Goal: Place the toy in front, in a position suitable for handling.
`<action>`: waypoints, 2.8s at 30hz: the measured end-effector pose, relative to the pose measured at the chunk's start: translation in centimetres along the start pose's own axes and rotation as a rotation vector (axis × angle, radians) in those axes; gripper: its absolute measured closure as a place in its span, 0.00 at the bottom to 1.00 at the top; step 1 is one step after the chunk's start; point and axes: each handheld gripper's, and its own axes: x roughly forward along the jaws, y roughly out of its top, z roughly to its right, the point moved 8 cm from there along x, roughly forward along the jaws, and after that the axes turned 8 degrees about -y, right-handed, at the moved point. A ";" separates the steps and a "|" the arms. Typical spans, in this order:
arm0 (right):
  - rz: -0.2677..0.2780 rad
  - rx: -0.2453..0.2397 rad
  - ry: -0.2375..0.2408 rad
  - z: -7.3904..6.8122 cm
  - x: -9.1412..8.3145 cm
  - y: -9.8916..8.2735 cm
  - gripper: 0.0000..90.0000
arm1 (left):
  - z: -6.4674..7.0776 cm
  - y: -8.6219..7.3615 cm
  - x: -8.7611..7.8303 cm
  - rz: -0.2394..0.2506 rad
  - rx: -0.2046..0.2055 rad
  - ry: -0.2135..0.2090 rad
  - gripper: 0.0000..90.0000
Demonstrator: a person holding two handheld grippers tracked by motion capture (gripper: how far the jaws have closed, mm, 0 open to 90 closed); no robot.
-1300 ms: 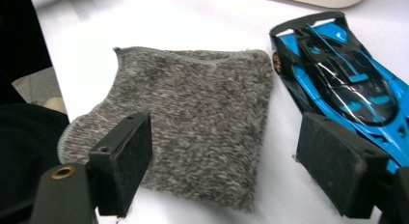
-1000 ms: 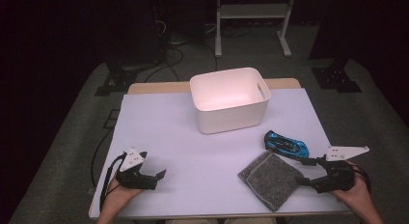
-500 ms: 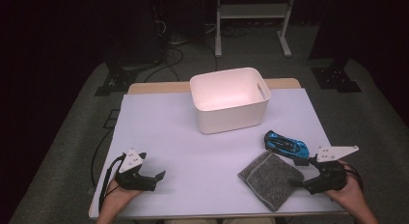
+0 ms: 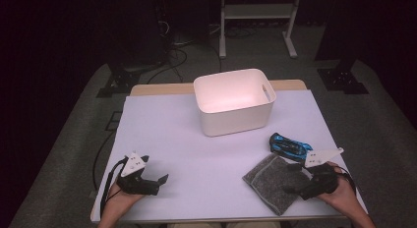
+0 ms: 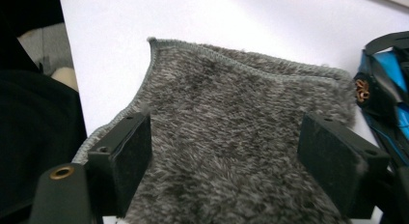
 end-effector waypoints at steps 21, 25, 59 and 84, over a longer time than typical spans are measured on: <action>-0.157 -0.088 -0.131 -0.6 4.0 -1.2 0.20 | 0.2 0.0 0.2 -0.008 0.003 0.000 0.03; -0.165 -0.082 -0.131 -0.6 4.0 -1.2 0.20 | 0.2 0.0 0.2 -0.008 0.003 0.000 0.03; -0.209 -0.044 -0.099 0.3 3.8 -0.3 0.91 | 0.2 -0.1 0.2 -0.020 0.010 0.005 0.03; -0.116 -0.059 0.046 -1.6 2.7 4.1 0.92 | 0.0 -0.1 -0.1 -0.019 0.011 0.000 0.03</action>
